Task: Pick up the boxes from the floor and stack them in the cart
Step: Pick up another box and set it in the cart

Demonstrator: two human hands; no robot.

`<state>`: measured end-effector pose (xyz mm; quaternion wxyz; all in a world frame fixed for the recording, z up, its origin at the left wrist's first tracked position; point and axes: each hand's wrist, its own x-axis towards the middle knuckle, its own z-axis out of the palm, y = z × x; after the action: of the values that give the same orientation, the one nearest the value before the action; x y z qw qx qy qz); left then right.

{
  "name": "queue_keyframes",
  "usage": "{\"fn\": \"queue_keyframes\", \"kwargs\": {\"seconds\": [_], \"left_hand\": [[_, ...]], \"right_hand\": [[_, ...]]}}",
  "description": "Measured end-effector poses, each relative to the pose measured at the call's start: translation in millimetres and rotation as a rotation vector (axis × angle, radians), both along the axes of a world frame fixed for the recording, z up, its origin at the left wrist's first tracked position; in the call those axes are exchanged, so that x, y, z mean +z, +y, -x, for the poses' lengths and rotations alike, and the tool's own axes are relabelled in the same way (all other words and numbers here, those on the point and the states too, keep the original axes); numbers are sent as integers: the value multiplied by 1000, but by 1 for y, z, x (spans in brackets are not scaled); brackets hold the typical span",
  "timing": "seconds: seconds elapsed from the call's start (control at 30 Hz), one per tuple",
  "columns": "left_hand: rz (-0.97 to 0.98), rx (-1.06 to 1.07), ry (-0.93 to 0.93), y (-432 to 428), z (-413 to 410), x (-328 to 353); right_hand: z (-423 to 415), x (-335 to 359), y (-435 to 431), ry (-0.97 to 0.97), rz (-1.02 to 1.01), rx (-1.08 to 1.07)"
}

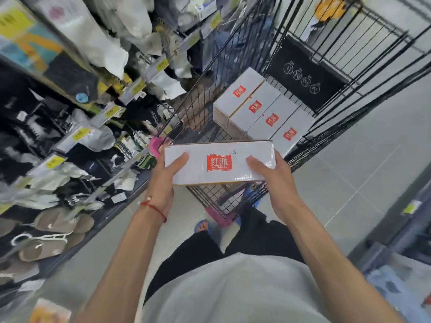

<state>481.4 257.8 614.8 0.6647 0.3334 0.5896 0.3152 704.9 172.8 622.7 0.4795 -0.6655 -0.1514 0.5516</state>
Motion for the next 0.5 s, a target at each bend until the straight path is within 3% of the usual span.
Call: {"fn": "queue_keyframes", "kwargs": {"seconds": [0.5], "left_hand": [[197, 318, 71, 25, -64, -28]], "right_hand": [[-77, -37, 110, 14, 89, 401]]}}
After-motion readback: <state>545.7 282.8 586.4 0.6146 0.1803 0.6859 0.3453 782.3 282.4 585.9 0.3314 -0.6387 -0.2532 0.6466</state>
